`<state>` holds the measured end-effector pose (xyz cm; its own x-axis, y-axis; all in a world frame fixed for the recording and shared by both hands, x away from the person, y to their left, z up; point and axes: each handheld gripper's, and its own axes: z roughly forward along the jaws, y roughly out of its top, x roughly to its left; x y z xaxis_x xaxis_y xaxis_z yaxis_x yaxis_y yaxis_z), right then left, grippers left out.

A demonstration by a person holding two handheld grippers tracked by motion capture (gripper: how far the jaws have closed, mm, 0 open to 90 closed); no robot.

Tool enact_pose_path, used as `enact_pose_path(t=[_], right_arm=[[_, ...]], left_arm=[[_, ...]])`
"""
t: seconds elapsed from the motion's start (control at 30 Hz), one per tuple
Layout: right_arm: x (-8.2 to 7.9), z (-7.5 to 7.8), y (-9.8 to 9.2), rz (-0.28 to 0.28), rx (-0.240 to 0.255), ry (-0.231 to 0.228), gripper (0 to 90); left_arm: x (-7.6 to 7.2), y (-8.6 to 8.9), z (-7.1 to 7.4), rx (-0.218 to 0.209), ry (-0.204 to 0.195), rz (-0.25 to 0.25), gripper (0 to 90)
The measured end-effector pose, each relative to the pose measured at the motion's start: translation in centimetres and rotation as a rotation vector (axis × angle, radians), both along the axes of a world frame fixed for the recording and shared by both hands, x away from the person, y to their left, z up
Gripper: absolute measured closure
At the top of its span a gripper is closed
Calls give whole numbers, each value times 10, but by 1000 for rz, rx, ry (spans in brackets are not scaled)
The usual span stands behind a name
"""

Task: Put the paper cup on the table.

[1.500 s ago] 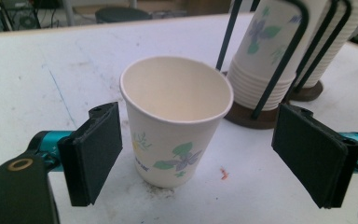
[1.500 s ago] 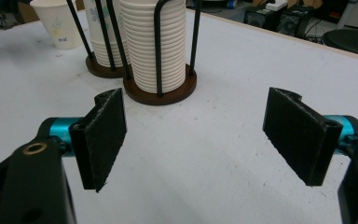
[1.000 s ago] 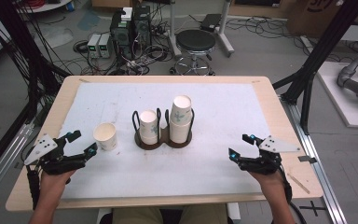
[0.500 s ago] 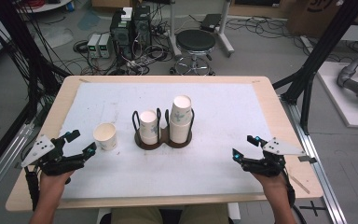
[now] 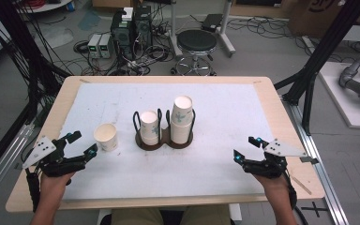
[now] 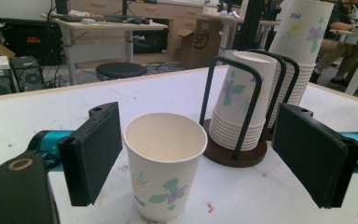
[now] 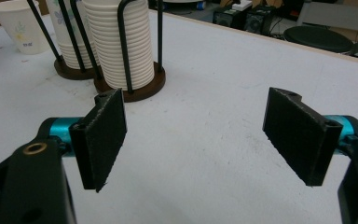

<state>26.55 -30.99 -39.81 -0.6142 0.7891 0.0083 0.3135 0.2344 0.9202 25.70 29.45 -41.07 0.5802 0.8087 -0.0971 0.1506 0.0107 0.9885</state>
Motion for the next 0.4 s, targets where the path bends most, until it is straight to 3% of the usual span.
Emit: enact_pose_path(t=[0.4], right_arm=[[2, -2, -3, 2, 2, -3, 221]], left_arm=[[3, -1, -2, 1, 11, 8, 161]])
